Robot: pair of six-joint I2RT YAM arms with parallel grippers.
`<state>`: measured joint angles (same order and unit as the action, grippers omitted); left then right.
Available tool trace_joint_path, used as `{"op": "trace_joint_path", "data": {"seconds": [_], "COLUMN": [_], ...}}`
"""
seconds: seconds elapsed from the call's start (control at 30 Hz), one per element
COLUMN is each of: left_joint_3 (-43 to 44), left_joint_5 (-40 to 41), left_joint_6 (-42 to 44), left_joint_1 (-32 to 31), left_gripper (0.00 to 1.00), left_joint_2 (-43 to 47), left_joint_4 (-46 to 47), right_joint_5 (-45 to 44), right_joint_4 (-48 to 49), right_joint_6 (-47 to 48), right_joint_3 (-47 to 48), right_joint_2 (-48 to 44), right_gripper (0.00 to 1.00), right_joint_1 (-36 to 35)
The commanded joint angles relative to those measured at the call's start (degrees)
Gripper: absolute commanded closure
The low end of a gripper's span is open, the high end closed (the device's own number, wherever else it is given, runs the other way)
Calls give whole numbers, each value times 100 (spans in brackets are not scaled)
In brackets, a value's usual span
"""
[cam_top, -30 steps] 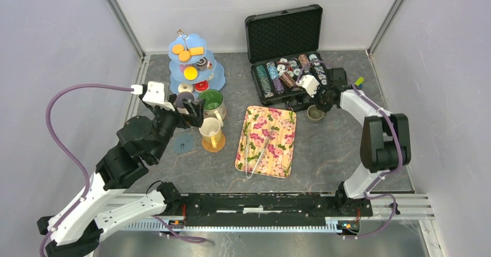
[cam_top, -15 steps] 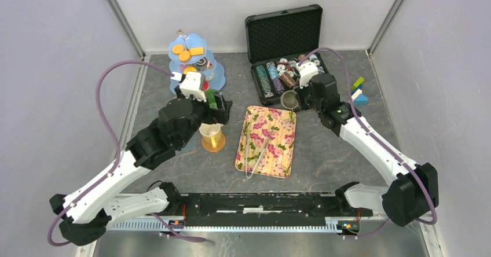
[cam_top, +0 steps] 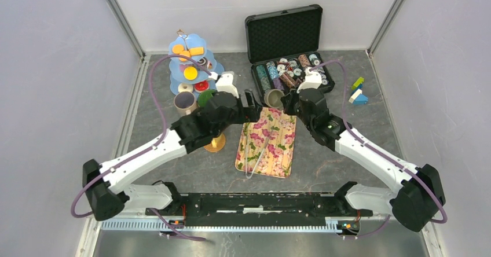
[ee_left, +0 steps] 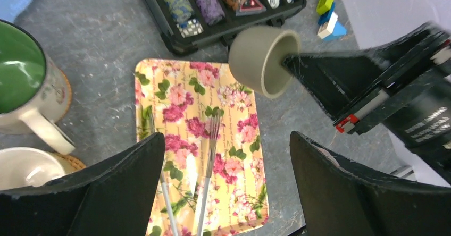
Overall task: Serve the afternoon tea
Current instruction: Pick up the cup at the center of the board.
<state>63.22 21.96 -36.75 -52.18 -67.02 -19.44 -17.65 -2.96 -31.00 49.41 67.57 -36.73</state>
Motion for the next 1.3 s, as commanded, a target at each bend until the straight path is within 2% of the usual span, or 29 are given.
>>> {"op": "trace_joint_path", "data": {"seconds": [0.0,0.17,0.4,0.87,0.97,1.2,1.27], "left_joint_3": [409,662,899,1560,1637,1722,1730], "left_joint_5": [708,1206,1416,1804,1969,2224,2284], "left_joint_6": [-465,-443,-526,-728,-736,-820,-859], "left_joint_1": [-444,-684,-731,-762,-779,-780,-784], "left_gripper": [9,15,15,40,52,89,92], "left_joint_2": [-476,-1022,-1395,-2203,-2325,-2460,-2436], "left_joint_4": [340,341,456,134,100,-106,-194], "right_joint_5": [-582,-890,-1106,-1347,-1417,-1437,-1406], "right_joint_4": [679,587,633,657,615,617,630], "right_joint_6": [-350,-168,42,230,297,331,369], "right_joint_3": [119,279,90,-27,-28,-171,-210], "right_joint_2": [-48,-30,-238,-463,-502,-669,-737], "right_gripper": [100,100,100,100,100,100,100], "right_joint_1": [-125,-331,-508,-754,-827,-995,-1032]}}
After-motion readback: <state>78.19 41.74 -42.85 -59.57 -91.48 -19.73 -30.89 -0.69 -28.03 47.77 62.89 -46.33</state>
